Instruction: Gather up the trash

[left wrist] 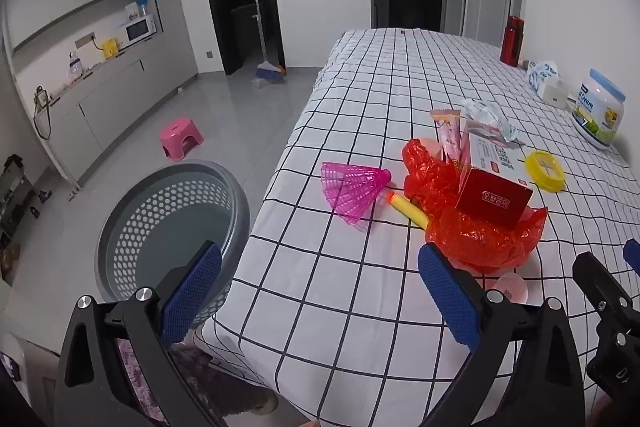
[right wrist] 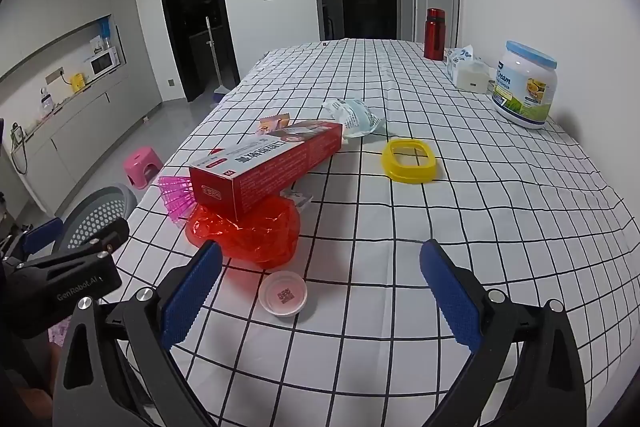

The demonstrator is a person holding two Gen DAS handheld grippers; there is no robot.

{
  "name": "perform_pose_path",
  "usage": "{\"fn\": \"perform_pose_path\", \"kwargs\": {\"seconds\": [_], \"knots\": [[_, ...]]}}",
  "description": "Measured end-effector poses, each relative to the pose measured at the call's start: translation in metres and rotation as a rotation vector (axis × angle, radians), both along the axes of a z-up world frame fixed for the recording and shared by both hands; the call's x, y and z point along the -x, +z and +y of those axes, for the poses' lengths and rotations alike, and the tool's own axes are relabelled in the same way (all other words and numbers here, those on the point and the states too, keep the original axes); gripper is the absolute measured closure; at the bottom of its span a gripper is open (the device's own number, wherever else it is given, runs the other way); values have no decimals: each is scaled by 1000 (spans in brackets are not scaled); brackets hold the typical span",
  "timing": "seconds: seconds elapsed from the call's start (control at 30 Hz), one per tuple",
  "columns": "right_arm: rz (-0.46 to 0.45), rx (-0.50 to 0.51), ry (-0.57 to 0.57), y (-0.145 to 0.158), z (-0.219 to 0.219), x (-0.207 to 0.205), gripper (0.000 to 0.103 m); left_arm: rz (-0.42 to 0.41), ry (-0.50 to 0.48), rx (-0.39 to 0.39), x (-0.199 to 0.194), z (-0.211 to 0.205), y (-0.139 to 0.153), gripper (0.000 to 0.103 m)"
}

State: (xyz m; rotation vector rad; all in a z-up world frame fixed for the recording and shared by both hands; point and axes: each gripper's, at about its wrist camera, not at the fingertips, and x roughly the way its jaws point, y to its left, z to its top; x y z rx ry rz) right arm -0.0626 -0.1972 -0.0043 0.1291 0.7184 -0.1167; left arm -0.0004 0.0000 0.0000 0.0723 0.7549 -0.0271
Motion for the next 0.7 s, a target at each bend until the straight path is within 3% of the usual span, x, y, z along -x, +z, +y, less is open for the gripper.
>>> {"fn": "perform_pose_path", "kwargs": {"seconds": [0.2,0.7], "knots": [[3,1,-4,-1,-1,-1,8,18,-4,-38,-1,-8,-3,6],[-4,-1,2,2,7,0,8,15,-3,-20,3,-3,1,6]]}}
